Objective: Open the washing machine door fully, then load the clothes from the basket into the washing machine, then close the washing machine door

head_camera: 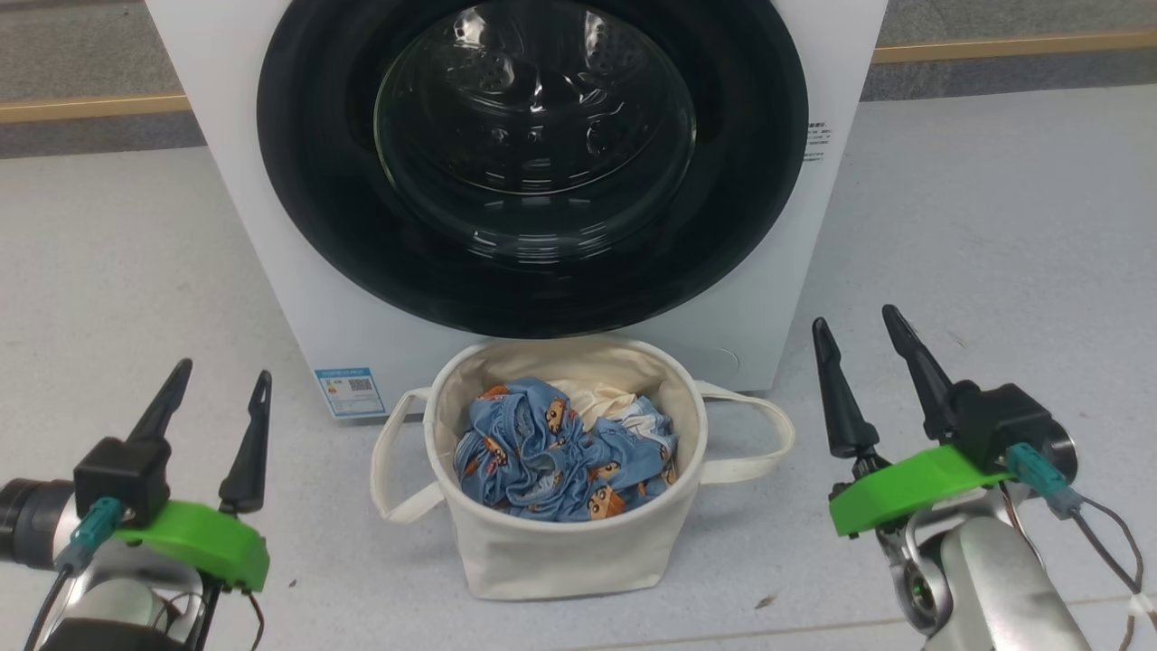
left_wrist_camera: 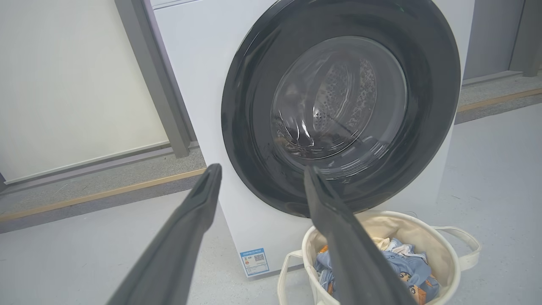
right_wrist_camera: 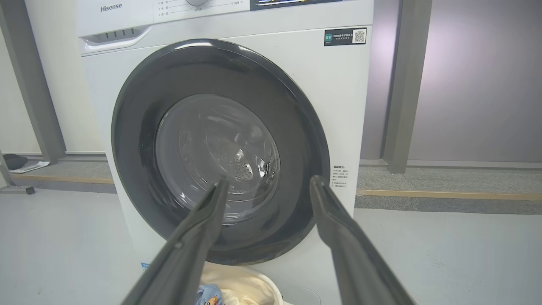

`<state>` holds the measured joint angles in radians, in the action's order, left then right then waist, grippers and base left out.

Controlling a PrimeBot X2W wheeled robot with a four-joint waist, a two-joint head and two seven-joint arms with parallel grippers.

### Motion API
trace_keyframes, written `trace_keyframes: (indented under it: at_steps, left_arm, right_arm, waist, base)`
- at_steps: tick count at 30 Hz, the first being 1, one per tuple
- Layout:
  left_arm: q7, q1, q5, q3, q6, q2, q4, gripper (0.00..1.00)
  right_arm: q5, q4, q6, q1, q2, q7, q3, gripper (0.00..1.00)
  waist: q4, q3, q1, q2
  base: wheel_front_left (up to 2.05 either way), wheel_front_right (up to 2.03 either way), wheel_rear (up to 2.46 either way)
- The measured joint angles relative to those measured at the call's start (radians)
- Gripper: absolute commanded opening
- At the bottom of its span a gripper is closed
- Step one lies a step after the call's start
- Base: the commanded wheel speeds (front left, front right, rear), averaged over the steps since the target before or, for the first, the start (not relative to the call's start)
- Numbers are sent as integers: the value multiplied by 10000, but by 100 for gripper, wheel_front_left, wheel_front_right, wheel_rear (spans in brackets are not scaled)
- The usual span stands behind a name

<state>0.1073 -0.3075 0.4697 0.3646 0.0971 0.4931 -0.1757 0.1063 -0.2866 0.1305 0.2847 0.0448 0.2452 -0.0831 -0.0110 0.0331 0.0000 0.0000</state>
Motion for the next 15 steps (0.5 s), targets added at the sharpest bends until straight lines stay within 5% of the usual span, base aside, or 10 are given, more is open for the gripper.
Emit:
trace_keyframes:
  at_steps: [15]
  left_arm:
    - [88,-16,249,-44,13,-2,-163,100]
  right_arm:
    - [713,-40,0,-2,4,38,10,100]
  waist:
    - [-32,26,0,0]
  base:
    - [0,0,0]
